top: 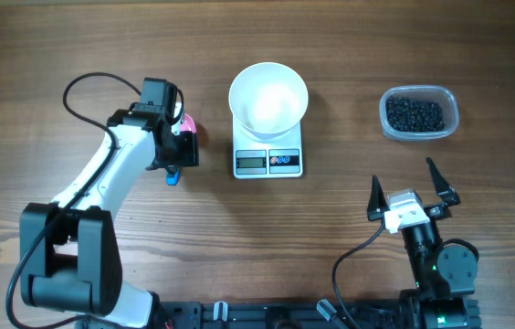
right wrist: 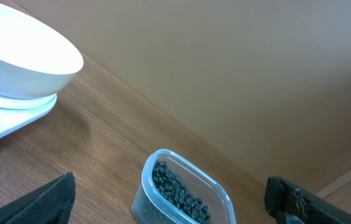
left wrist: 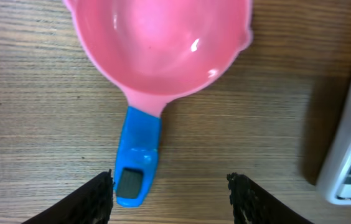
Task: Scoop item into bowl and weigh 150g on scale
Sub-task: 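Lower the left gripper and close it on the blue handle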
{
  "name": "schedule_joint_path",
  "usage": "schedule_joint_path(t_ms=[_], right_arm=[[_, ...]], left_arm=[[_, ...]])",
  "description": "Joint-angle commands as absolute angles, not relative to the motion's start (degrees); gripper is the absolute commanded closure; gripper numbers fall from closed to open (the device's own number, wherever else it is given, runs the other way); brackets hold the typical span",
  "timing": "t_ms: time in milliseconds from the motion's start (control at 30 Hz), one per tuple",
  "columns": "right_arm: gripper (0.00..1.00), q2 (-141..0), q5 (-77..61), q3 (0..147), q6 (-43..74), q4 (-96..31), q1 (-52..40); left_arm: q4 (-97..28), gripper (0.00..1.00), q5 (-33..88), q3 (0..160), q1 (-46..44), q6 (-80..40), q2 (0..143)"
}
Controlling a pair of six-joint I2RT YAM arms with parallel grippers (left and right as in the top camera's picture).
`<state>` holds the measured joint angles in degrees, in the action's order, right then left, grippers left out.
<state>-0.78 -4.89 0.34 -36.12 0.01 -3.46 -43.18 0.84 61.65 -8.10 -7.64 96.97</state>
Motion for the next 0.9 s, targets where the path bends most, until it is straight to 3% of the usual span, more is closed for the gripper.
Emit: schedule_joint_path(t_ms=[0,300,633,867], right_arm=[[0.00,-0.5,-5.2,0.3,-36.2,0.3,-3.6],[0.00,-0.5,-5.2,0.3,-36.2,0.3,-3.6],[0.00,-0.5,-5.2,0.3,-36.2,0.3,-3.6],[0.00,-0.5,-5.2,0.3,-36.3,0.3,-3.6]], left_arm=[[-40.8,0.36,-3.3,59.5,-8.2,-7.9,97.5],[-30.8,0.36,-3.5,52.0,-8.2,-8.0,97.5],[-21.1,0.46,-3.5,49.7,-8.2,-8.0,97.6],[-21.4,0.63,-3.5,49.6,-8.2,-9.8,98.1]])
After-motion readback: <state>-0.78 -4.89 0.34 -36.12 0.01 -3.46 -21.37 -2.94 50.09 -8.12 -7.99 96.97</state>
